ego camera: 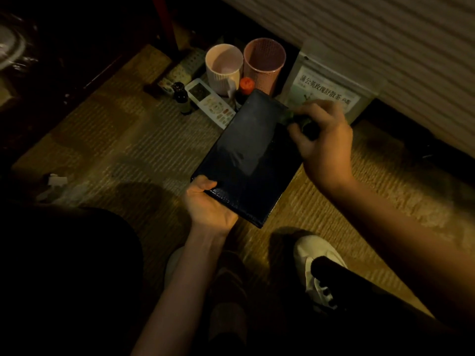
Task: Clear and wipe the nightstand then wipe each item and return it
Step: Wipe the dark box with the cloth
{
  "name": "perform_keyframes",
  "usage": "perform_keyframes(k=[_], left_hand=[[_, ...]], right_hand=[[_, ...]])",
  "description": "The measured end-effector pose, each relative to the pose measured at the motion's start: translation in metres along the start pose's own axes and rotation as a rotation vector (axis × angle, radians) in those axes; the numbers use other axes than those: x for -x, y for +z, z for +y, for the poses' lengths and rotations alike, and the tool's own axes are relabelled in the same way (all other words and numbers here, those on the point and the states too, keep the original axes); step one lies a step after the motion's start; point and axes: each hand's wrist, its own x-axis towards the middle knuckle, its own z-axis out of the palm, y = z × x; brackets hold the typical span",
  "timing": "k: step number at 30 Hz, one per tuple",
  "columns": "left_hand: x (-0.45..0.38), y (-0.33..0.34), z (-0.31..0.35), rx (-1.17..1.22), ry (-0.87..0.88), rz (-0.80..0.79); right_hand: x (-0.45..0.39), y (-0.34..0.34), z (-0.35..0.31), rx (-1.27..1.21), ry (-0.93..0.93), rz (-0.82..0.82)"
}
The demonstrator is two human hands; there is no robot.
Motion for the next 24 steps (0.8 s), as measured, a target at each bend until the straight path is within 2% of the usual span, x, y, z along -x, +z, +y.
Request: perform_keyframes(k=[2, 5, 8, 10, 12, 15, 17, 20, 22, 24], left_hand=[[0.001, 0.002, 0.001, -0.005, 0.048, -0.042], [0.001, 0.003, 0.004, -0.089, 0.073, -0.114], [0.002, 0.001, 0.01, -0.159, 0.065, -0.004], [0.0, -0.001, 0.013, -0.165, 0.071, -0.006], [-0.001, 0.001, 0.014, -0.158, 0.114, -0.02], [-0.002, -0.002, 0.011, -0.104, 0.099, -0.127], [0.001, -0.006, 0.005, -0.092, 0.074, -0.163], [0.003, -0.009, -0.001, -0.098, 0.035, -0.15], [0.004, -0.007, -0.002, -0.103, 0.029, -0.14], [0.003, -0.007, -0.001, -0.088, 0.055, -0.096]], right_hand=[[0.015, 0.002, -0.007, 0.134, -0.058, -0.035], [0.055, 0.011, -0.025, 0.183, -0.3, -0.119], [0.081, 0.02, -0.039, 0.122, -0.546, -0.235], [0.073, 0.022, -0.04, 0.143, -0.618, -0.251], [0.057, 0.021, -0.04, 0.172, -0.602, -0.208], [0.027, 0.015, -0.041, 0.213, -0.511, -0.108], [0.004, 0.007, -0.041, 0.246, -0.392, -0.058], [-0.02, -0.001, -0.035, 0.185, -0.187, -0.098], [-0.021, -0.001, -0.032, 0.136, -0.175, -0.117], [-0.01, 0.004, -0.034, 0.223, -0.236, -0.13]])
